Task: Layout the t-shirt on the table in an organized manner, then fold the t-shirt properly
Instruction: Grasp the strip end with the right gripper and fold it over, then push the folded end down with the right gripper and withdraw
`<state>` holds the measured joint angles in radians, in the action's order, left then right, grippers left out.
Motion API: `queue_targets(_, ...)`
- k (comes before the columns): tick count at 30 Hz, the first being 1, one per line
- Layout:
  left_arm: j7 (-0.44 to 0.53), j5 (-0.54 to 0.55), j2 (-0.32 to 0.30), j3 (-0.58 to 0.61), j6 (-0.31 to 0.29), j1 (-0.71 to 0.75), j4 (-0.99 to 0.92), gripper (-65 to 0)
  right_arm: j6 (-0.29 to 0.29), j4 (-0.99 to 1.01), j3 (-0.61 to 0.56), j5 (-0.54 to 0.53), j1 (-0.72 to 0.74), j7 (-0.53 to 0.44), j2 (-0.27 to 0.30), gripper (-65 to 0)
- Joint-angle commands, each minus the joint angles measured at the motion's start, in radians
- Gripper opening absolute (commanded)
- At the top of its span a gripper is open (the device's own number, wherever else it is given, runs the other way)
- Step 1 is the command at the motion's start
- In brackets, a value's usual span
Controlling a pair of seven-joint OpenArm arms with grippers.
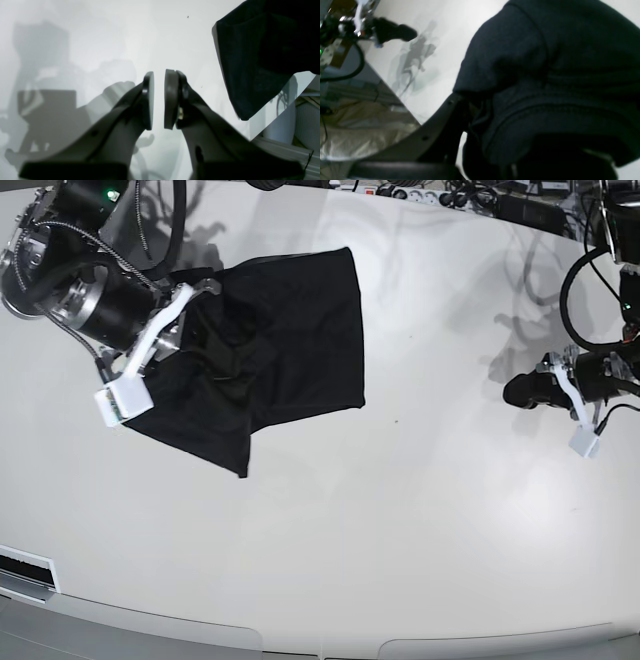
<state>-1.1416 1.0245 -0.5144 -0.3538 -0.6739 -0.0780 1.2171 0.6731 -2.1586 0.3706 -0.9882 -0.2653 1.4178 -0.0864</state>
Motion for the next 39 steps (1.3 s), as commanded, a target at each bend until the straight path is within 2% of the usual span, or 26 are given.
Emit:
queue_targets(1, 0.019, 0.025, -0.021, -0.006, -0.007, -0.014, 0.015, -55.4, 0.005, -0.008, -0.031, -0.005, 0.008, -0.029, -0.002, -65.0)
queue_targets(7, 0.019, 0.029, -0.020, -0.006, -0.007, -0.014, 0.015, -55.4, 0.005, 0.064, -0.214, 0.098, 0.008, -0.081, -0.002, -64.4)
queue_targets(8, 0.019, 0.029, -0.021, -0.006, -0.007, -0.014, 0.015, -55.4, 0.005, 0.077, -0.249, 0.117, 0.008, -0.095, -0.002, -57.0)
queue_targets(11, 0.019, 0.029, -0.021, -0.006, -0.006, -0.014, 0.015, -55.4, 0.005, 0.099, -0.363, 0.136, 0.011, -0.116, 0.000, -26.5)
queue_targets(12, 0.019, 0.028, -0.021, -0.006, -0.006, -0.014, 0.015, -55.4, 0.006, 0.098, -0.399, 0.127, 0.014, -0.115, 0.002, -20.9)
queue_targets(13, 0.020, 0.029, -0.021, -0.006, -0.007, -0.014, 0.015, -55.4, 0.015, 0.094, -0.431, 0.124, 0.018, -0.111, 0.002, -19.6)
queue_targets(17, 0.019, 0.029, -0.021, -0.006, -0.007, -0.019, 0.015, -55.4, 0.025, 0.023, -0.518, 0.079, 0.050, -0.069, 0.002, -19.8)
queue_targets(20, 0.018, 0.029, -0.021, -0.006, -0.006, -0.019, 0.015, -55.4, 0.025, -0.029, -0.522, 0.012, 0.055, -0.066, 0.002, -19.8)
queue_targets(22, 0.019, 0.032, -0.023, -0.006, -0.007, -0.019, 0.015, -55.9, 0.025, -0.055, -0.520, 0.023, 0.059, -0.066, 0.002, -19.8)
queue_targets(23, 0.018, 0.036, -0.024, -0.006, -0.006, -0.023, 0.015, -58.8, 0.025, -0.063, -0.520, 0.036, 0.063, -0.066, 0.002, -19.8)
queue_targets(24, 0.018, 0.038, -0.029, -0.006, -0.006, -0.023, 0.015, -65.0, 0.025, -0.067, -0.520, 0.060, 0.072, -0.067, 0.002, -20.2)
queue_targets(25, 0.014, 0.046, -0.032, -0.005, -0.006, -0.028, 0.015, -65.0, 0.025, -0.067, -0.520, 0.090, 0.084, -0.071, 0.005, -22.7)
queue_targets(26, 0.009, 0.063, -0.038, -0.005, -0.007, -0.031, 0.015, -65.0, 0.025, -0.067, -0.520, 0.129, 0.098, -0.078, 0.013, -28.3)
queue_targets(27, -0.005, 0.088, -0.041, -0.005, -0.008, -0.034, 0.016, -65.0, 0.025, -0.067, -0.520, 0.171, 0.109, -0.103, 0.026, -37.3)
queue_targets(29, -0.051, 0.145, -0.042, -0.005, -0.024, -0.039, 0.026, -65.0, 0.025, -0.064, -0.520, 0.290, 0.122, -0.185, 0.065, -61.2)
queue_targets(30, -0.074, 0.171, -0.042, -0.005, -0.024, -0.039, 0.037, -65.0, 0.025, -0.060, -0.520, 0.353, 0.127, -0.230, 0.084, -65.0)
queue_targets(32, -0.099, 0.202, -0.042, 0.009, -0.024, -0.039, 0.059, -65.0, 0.025, -0.029, -0.520, 0.460, 0.142, -0.328, 0.119, -65.0)
queue_targets(34, -0.098, 0.208, -0.041, 0.046, -0.024, -0.039, 0.092, -65.0, -0.012, 0.031, -0.520, 0.536, 0.174, -0.389, 0.145, -65.0)
queue_targets(39, -0.109, 0.196, -0.036, 0.223, -0.024, -0.030, 0.251, -65.0, -0.069, 0.238, -0.520, 0.603, 0.305, -0.406, 0.204, -65.0)
